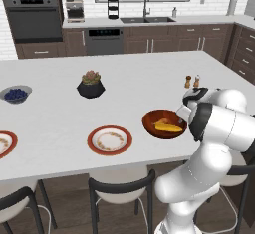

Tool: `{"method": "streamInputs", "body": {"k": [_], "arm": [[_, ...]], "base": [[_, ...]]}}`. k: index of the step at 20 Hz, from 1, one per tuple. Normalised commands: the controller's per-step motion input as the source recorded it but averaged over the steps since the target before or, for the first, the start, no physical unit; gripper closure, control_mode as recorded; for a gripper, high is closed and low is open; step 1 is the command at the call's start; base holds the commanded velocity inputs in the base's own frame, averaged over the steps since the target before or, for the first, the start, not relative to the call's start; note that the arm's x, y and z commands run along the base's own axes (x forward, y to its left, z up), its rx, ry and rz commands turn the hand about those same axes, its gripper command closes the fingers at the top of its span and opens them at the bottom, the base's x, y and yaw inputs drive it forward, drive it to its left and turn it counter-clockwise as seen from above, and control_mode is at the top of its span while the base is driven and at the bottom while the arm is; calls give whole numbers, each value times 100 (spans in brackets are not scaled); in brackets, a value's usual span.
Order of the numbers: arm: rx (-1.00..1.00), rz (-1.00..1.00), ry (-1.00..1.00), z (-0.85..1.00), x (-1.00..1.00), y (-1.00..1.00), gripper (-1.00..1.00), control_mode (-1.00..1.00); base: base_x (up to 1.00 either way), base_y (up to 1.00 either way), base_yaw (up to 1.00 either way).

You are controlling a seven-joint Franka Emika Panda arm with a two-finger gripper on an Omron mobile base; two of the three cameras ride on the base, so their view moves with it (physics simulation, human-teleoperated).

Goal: Pick the chicken drumstick and corn from their plates and place them in the bowl. Then put the bowl in the fridge.

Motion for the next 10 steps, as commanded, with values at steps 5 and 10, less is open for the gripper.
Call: {"method": "streamInputs", "body": {"k": [5,10], "arm": [[0,-7,9,-25,24,19,-100,-100],[0,-5,5,-13,11,8,100,-100]], "base": [[0,0,0],[0,0,0]]}}
